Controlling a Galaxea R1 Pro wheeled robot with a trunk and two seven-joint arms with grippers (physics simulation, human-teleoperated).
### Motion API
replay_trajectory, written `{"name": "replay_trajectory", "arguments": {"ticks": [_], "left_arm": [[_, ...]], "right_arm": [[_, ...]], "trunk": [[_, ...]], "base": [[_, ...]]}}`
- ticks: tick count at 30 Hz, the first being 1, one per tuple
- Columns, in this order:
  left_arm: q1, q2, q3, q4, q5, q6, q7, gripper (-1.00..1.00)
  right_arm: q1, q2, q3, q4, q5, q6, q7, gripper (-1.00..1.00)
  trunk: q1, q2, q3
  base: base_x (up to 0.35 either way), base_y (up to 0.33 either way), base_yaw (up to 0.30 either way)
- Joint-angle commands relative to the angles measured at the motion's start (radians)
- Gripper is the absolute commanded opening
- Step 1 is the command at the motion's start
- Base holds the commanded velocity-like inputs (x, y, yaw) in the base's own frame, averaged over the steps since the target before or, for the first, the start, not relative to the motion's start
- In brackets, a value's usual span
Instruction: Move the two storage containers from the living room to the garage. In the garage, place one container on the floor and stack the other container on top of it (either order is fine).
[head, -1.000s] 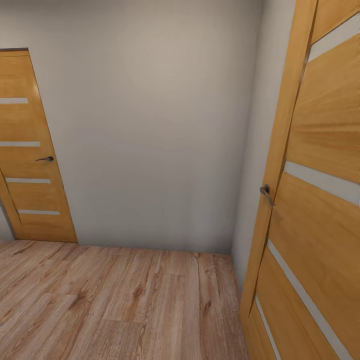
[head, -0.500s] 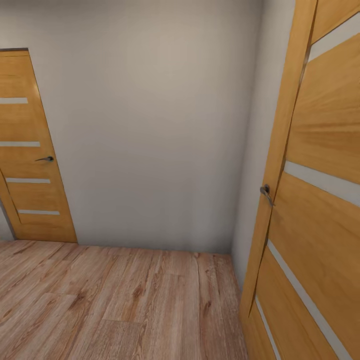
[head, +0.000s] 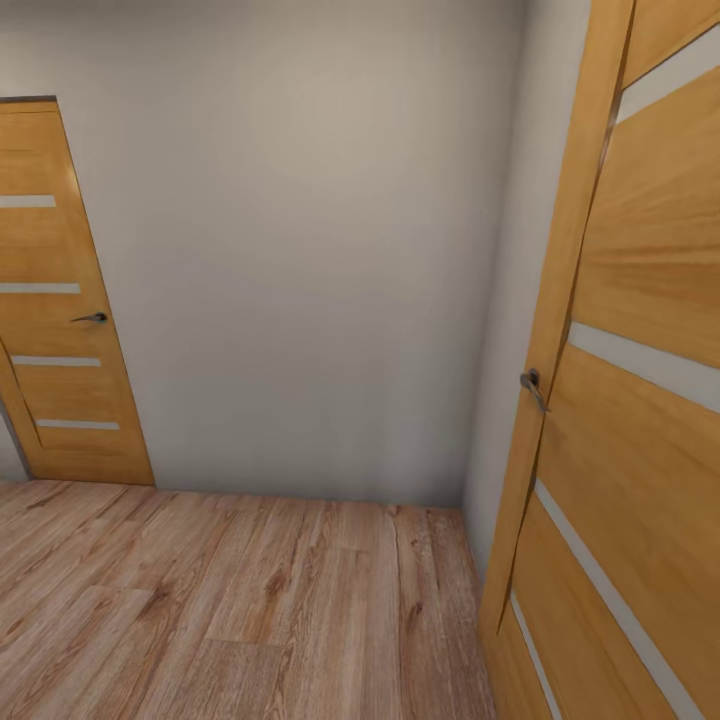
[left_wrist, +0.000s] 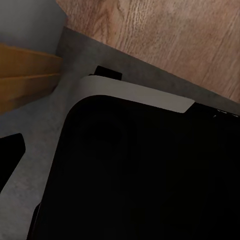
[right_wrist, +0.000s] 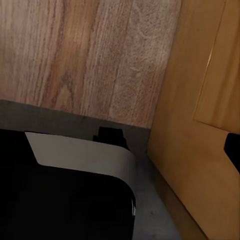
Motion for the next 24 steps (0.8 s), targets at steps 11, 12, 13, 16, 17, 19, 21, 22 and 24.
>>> {"name": "replay_trajectory", "arguments": {"ticks": [11, 12, 13, 16, 17, 19, 21, 22, 24], "left_arm": [[0.0, 0.0, 0.006, 0.001, -0.001, -0.002, 0.0, 1.0], [0.0, 0.0, 0.006, 0.001, -0.001, -0.002, 0.0, 1.0], [0.0, 0.0, 0.006, 0.001, -0.001, -0.002, 0.0, 1.0], [0.0, 0.0, 0.006, 0.001, -0.001, -0.002, 0.0, 1.0], [0.0, 0.0, 0.006, 0.001, -0.001, -0.002, 0.0, 1.0], [0.0, 0.0, 0.006, 0.001, -0.001, -0.002, 0.0, 1.0], [0.0, 0.0, 0.006, 0.001, -0.001, -0.002, 0.0, 1.0], [0.0, 0.0, 0.005, 0.002, -0.001, -0.002, 0.0, 1.0], [0.0, 0.0, 0.005, 0.002, -0.001, -0.002, 0.0, 1.0]], "right_arm": [[-0.001, -0.003, 0.01, 0.003, -0.014, -0.005, -0.002, 1.0], [-0.001, -0.002, 0.01, 0.003, -0.013, -0.006, -0.002, 1.0], [-0.001, -0.002, 0.01, 0.003, -0.013, -0.006, -0.002, 1.0], [-0.001, 0.0, 0.009, 0.003, -0.012, -0.007, -0.002, 1.0], [-0.001, 0.001, 0.009, 0.003, -0.012, -0.007, -0.002, 1.0], [-0.001, 0.002, 0.007, 0.003, -0.011, -0.007, -0.002, 1.0], [-0.001, 0.002, 0.007, 0.003, -0.013, -0.006, -0.002, 1.0], [-0.001, 0.001, 0.007, 0.003, -0.013, -0.006, -0.002, 1.0], [-0.001, 0.0, 0.007, 0.003, -0.013, -0.006, -0.002, 1.0]], "trunk": [[0.0, -0.001, -0.001], [0.0, -0.001, -0.001], [0.0, -0.001, -0.001], [0.0, -0.001, -0.001], [0.0, -0.001, -0.001], [0.0, -0.001, -0.001], [0.0, -0.001, -0.001], [0.0, -0.001, -0.001], [0.0, -0.001, -0.001]], "base": [[0.0, 0.0, 0.0], [0.0, 0.0, 0.0], [0.0, 0.0, 0.0], [0.0, 0.0, 0.0], [0.0, 0.0, 0.0], [0.0, 0.0, 0.0], [0.01, 0.0, 0.0], [0.083, 0.0, 0.0], [0.144, 0.0, 0.0]]}}
